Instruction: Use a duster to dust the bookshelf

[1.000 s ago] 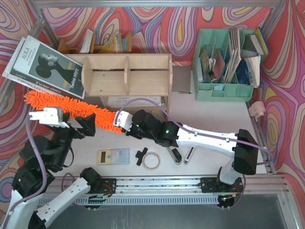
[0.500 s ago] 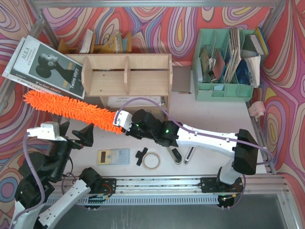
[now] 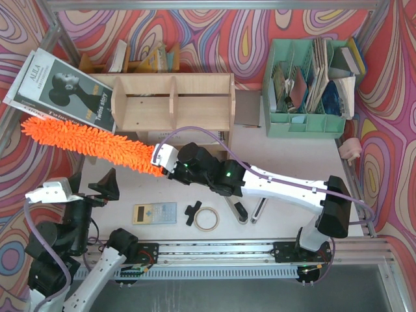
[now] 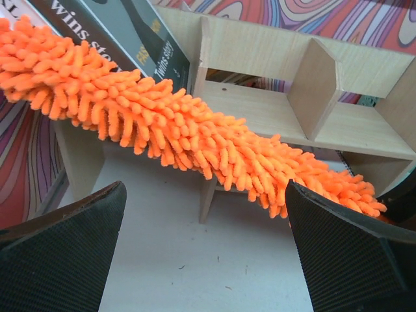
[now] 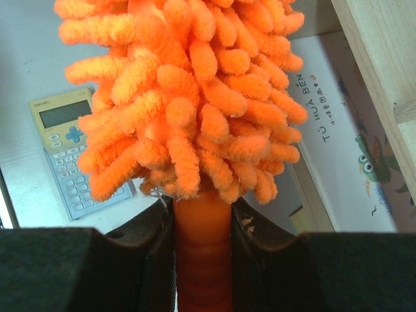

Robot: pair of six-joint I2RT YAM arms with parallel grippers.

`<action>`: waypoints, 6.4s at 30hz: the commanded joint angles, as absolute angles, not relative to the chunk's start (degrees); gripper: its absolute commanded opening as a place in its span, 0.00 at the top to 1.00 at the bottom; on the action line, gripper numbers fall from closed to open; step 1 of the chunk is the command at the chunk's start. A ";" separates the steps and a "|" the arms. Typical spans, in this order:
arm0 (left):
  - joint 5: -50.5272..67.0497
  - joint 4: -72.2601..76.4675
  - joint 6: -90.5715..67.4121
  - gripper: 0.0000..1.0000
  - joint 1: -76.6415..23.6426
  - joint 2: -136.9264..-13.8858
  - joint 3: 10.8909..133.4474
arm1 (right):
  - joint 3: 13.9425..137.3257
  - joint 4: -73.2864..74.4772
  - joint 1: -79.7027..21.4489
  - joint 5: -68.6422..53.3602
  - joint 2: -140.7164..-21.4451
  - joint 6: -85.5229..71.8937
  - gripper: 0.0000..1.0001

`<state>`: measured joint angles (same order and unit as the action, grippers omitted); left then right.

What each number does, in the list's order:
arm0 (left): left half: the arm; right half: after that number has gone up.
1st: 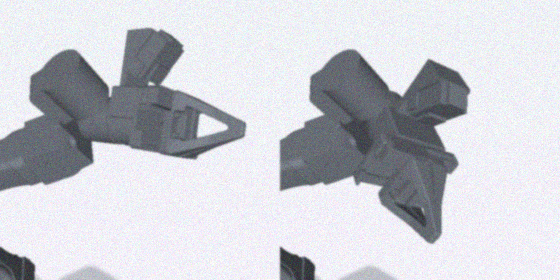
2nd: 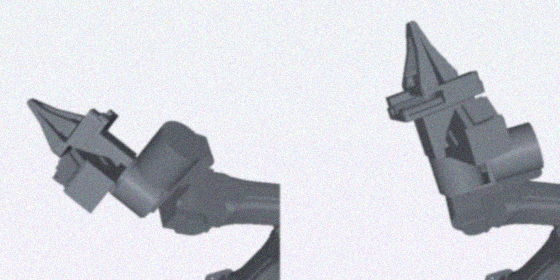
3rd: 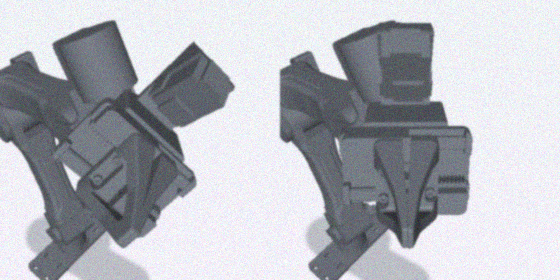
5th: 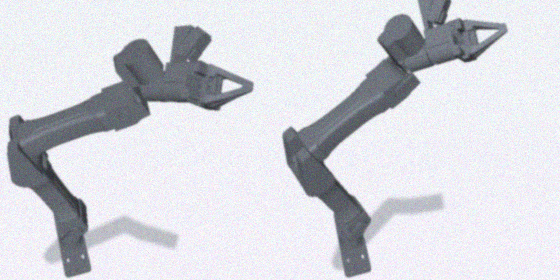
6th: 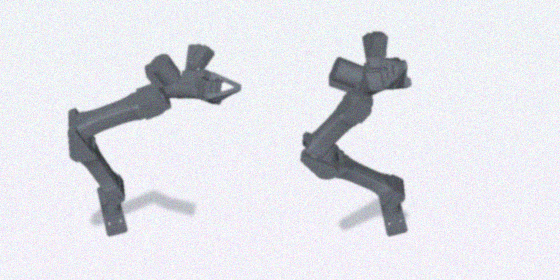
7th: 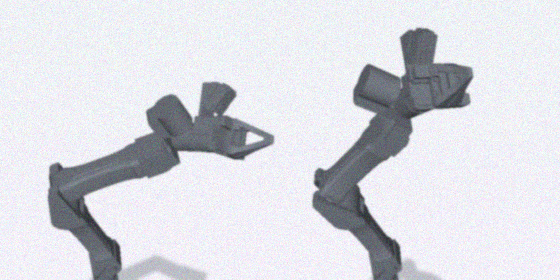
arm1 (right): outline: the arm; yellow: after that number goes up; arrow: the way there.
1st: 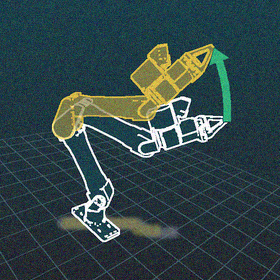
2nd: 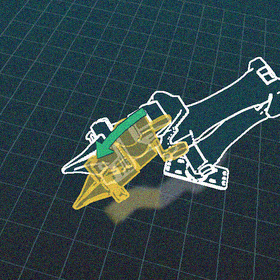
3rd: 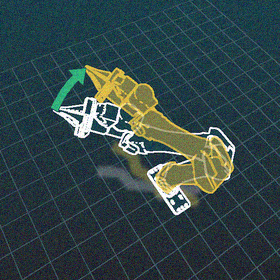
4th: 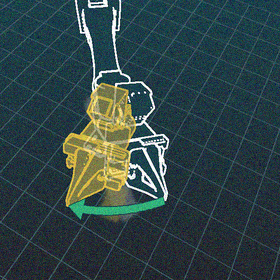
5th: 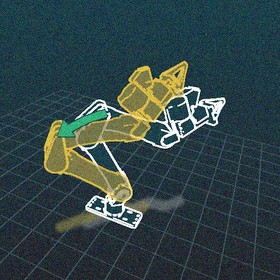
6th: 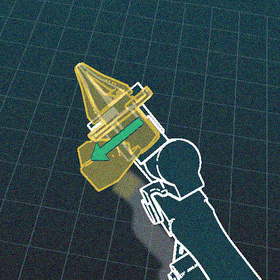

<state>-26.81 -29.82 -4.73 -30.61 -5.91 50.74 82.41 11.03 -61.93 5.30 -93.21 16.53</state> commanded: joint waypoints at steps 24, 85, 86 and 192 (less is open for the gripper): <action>-32.53 -28.15 -5.21 0.02 -29.22 -5.94 50.08 | 84.03 6.96 -61.69 10.08 -93.17 13.95 1.00; -40.29 -28.30 -6.55 0.02 -29.16 -5.36 49.41 | 79.32 7.66 -61.72 3.14 -86.73 16.91 1.00; -40.26 -28.29 -6.53 0.02 -29.17 -5.43 49.47 | 78.69 8.16 -61.71 3.36 -86.44 17.08 1.00; -44.95 -27.95 -6.13 0.01 -28.69 -9.59 49.22 | 75.38 1.67 -58.10 2.35 -84.79 2.63 1.00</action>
<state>-45.04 -28.77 -6.24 -29.12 -9.34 49.47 70.52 7.11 -58.06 6.48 -83.35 5.08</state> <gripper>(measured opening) 0.984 0.337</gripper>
